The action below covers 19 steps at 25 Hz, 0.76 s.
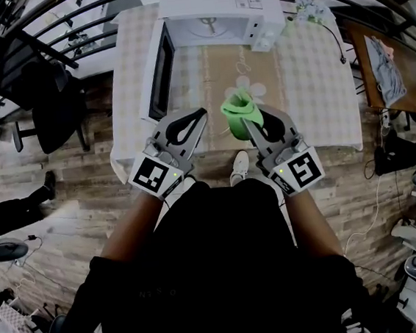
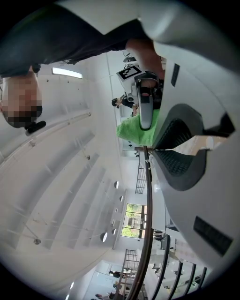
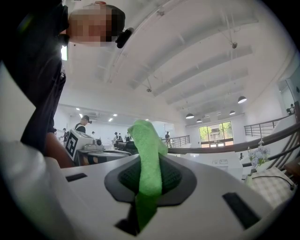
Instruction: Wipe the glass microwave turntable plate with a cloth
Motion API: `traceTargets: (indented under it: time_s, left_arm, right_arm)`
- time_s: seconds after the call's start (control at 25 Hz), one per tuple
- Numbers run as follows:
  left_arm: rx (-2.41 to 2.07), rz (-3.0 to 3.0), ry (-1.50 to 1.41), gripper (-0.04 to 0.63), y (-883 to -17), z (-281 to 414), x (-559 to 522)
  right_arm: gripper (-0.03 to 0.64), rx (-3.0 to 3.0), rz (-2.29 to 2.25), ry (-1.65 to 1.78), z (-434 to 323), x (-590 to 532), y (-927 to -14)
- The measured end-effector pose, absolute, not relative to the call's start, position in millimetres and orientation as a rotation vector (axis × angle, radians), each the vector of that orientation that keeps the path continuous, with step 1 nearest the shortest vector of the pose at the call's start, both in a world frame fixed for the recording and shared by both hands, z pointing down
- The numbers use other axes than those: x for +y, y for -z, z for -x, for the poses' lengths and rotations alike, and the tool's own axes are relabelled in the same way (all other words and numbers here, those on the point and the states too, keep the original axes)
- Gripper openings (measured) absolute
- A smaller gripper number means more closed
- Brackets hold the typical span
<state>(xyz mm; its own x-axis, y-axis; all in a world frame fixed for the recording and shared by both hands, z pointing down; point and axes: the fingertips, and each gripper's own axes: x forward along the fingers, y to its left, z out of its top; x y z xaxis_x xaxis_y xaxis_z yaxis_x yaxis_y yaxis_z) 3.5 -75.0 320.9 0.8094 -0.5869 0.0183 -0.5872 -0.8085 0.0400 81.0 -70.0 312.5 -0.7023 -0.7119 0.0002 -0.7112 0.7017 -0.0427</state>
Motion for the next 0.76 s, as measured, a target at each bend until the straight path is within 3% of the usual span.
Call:
traceTargets:
  time_s: [0.76]
  left_arm:
    - [-0.938,-2.944,-0.016,0.021,-324.0,-7.0,-75.5]
  right_arm:
    - [0.055,2.891,1.208,0.063,-83.0,-68.4,-311.8]
